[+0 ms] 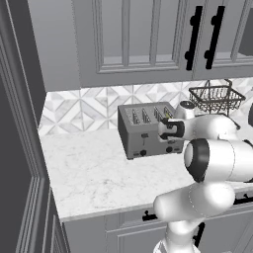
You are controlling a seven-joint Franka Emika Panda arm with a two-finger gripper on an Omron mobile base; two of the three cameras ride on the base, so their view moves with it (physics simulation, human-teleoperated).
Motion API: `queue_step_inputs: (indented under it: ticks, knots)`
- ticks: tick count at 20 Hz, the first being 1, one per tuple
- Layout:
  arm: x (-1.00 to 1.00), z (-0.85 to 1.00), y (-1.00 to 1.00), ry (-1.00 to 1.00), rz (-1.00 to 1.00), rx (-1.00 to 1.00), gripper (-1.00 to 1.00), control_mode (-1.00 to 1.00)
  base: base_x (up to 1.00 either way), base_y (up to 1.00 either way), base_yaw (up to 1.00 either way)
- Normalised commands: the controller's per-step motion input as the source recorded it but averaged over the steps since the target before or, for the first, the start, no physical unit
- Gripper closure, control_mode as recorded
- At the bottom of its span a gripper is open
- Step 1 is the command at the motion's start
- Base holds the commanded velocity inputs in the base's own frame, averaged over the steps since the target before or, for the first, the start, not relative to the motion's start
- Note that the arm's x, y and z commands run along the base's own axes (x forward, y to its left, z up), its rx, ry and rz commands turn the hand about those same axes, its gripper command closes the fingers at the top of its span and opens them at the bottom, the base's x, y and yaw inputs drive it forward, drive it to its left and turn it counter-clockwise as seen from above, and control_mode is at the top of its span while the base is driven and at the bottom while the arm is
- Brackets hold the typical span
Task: Start the toaster. Once the lever pops up, take the bread to the plate on the dining counter.
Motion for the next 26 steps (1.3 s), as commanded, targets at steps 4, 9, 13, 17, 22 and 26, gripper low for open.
queue_step_inputs:
  ticks: [4, 9, 13, 17, 22, 26]
  knots:
    - [-0.01, -0.12, 0.0, -0.01, 0.0, 0.01, 1.0, -1.0, 0.0, 0.0, 0.0]
    - [-0.2, 0.25, 0.0, -0.13, 0.0, 0.09, 1.0, -1.0, 0.0, 0.0, 0.0]
    - [-0.4, 0.37, 0.0, -0.2, 0.0, 0.05, 1.0, -1.0, 0.0, 0.0, 0.0]
    - [-0.32, 0.43, 0.0, -0.2, 0.0, 0.0, 1.0, -1.0, 0.0, 0.0, 0.0]
    - [-0.1, 0.48, 0.0, -0.04, 0.0, 0.0, 1.0, -1.0, 0.0, 0.0, 0.0]
    - [-0.01, 0.0, -0.01, -0.01, 0.0, 0.0, 1.0, -1.0, 0.0, 0.0, 0.0]
